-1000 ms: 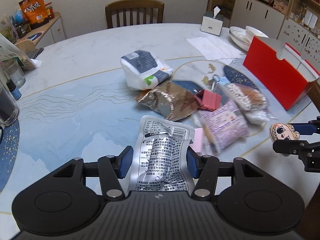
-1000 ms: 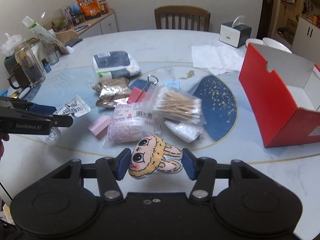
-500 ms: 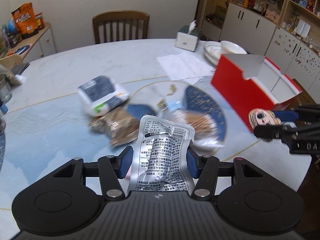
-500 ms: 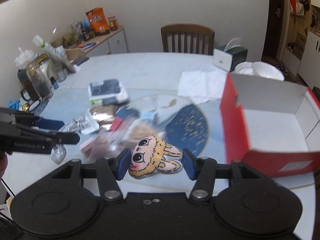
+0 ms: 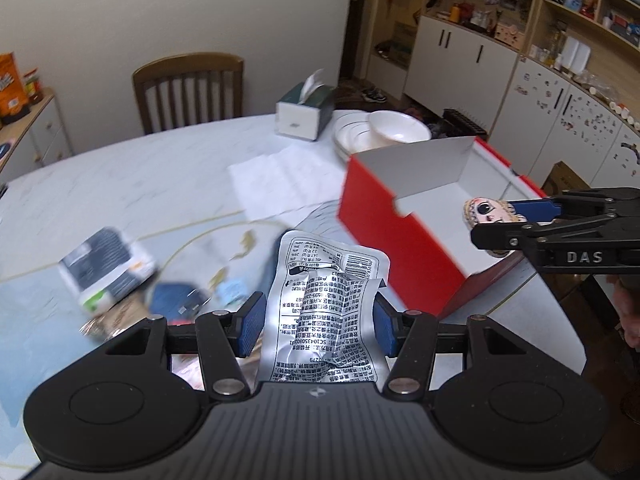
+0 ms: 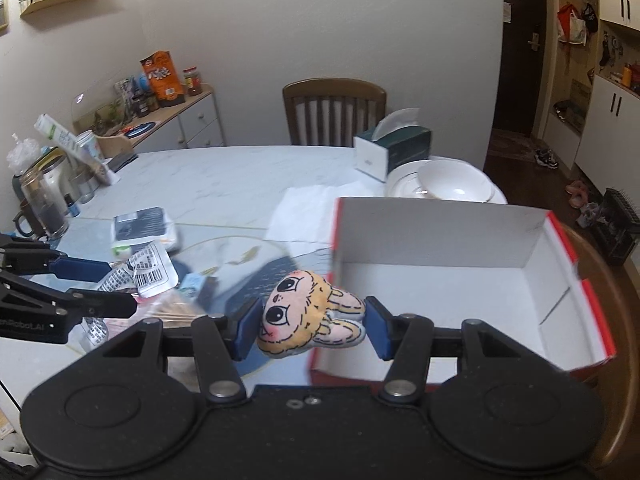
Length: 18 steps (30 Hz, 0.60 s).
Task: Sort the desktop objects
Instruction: 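Carry the silver sachet with the left tool while the right tool carries the bunny keychain into the box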
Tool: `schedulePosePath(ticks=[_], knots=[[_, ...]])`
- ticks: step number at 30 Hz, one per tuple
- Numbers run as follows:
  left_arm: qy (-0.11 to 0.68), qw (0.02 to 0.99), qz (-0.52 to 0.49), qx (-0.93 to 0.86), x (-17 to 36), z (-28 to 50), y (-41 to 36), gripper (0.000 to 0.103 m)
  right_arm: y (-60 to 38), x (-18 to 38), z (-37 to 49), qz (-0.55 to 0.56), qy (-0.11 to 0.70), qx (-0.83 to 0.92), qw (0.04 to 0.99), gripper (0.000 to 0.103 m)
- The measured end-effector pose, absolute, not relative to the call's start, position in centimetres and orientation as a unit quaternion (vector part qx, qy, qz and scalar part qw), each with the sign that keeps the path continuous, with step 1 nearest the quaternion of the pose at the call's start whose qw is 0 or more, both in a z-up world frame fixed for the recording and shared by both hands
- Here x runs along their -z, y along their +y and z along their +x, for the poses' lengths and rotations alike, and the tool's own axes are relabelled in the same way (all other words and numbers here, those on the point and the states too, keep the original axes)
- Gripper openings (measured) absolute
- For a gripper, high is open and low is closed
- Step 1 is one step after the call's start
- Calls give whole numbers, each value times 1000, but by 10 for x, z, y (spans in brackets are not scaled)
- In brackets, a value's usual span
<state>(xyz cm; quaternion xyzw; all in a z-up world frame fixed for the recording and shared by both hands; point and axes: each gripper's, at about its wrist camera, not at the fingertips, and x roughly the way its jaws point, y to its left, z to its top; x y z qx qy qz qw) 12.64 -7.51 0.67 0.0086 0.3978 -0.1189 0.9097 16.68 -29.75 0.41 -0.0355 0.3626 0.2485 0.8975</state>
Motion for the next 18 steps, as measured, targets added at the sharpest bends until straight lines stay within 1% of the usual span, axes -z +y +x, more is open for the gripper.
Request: schedulePosePath(ticks=[18], knots=[[384, 905, 68, 169, -20, 196, -185, 55, -378, 14, 219, -27, 374, -204, 904, 54]])
